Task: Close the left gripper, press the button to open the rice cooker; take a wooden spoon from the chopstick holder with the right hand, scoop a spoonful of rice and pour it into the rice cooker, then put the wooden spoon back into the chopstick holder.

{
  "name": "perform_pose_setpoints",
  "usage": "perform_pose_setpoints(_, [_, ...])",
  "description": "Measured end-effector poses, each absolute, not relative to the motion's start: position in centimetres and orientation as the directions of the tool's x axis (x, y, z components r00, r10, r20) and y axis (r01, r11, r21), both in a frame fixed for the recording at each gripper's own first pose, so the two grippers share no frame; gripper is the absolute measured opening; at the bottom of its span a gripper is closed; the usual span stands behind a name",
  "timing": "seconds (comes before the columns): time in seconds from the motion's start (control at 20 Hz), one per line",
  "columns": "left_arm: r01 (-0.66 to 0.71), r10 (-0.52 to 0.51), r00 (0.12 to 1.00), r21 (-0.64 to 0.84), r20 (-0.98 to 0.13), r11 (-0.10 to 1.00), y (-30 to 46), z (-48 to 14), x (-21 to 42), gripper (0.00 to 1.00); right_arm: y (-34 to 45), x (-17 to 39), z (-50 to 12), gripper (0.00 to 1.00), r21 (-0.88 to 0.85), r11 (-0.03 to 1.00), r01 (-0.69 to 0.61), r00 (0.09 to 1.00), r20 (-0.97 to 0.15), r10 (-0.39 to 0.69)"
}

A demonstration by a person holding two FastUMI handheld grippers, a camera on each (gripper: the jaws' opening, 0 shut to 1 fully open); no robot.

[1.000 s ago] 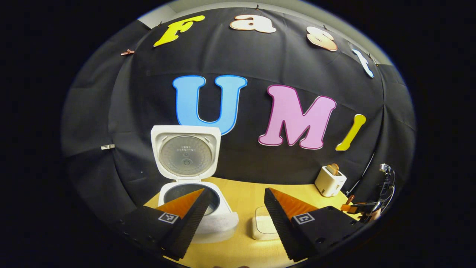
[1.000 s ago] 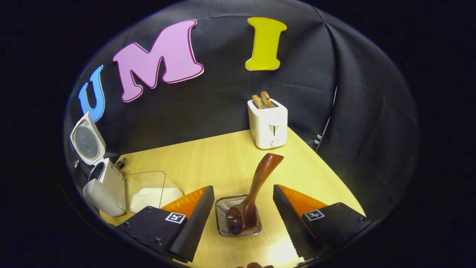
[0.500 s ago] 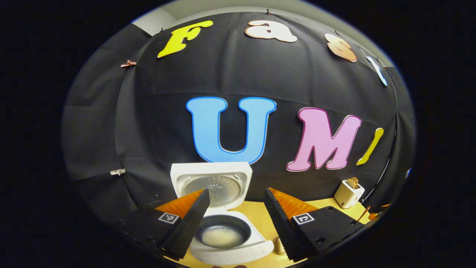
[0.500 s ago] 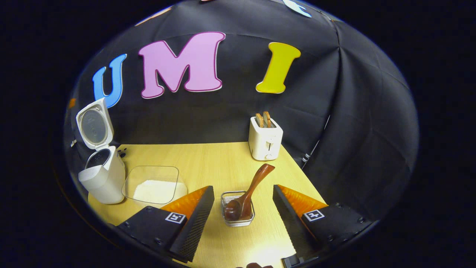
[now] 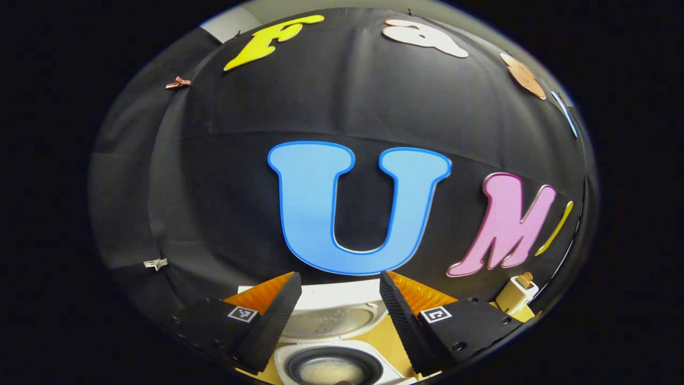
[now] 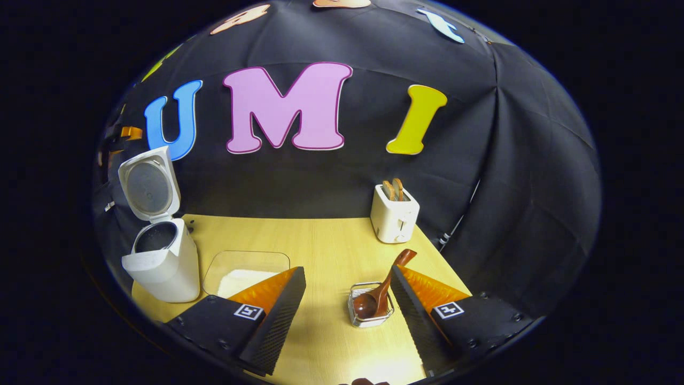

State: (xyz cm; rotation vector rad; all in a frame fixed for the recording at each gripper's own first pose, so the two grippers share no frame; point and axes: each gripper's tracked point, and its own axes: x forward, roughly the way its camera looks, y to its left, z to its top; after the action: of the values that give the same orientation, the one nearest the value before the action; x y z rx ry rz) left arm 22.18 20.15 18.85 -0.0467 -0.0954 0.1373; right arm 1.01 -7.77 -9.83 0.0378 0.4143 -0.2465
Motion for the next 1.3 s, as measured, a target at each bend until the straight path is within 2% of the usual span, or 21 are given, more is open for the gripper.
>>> perform_pose_setpoints(0.15, [-0.154,0.156,0.987,-0.055,0.047,0.987,22.7,18.6,25.9,0.94,-7.1,0.7,-9.0,0.99,-0.027,0.969,0.244,0.885,-0.401,-0.234])
perform_pose_setpoints(0.3, [-0.161,0.158,0.986,-0.068,-0.043,0.985,24.0,16.2,28.5,0.95,-7.0,0.4,-9.2,0.98,-0.024,0.965,0.26,0.878,-0.409,-0.247])
perform_pose_setpoints(0.5, [-0.168,0.16,0.979,-0.056,-0.128,0.984,24.3,13.9,29.4,0.95,-8.3,0.6,-8.7,0.98,-0.016,0.964,0.265,0.874,-0.418,-0.248])
perform_pose_setpoints(0.9, [-0.167,0.148,0.963,-0.068,-0.225,0.984,21.7,11.7,24.9,0.98,-7.5,2.6,-9.8,0.98,0.024,0.977,0.21,0.892,-0.414,-0.181])
perform_pose_setpoints(1.3, [-0.186,0.148,0.94,-0.099,-0.309,0.977,17.4,5.1,17.8,0.97,-6.5,4.1,-11.4,0.98,0.085,0.991,0.106,0.899,-0.433,-0.059])
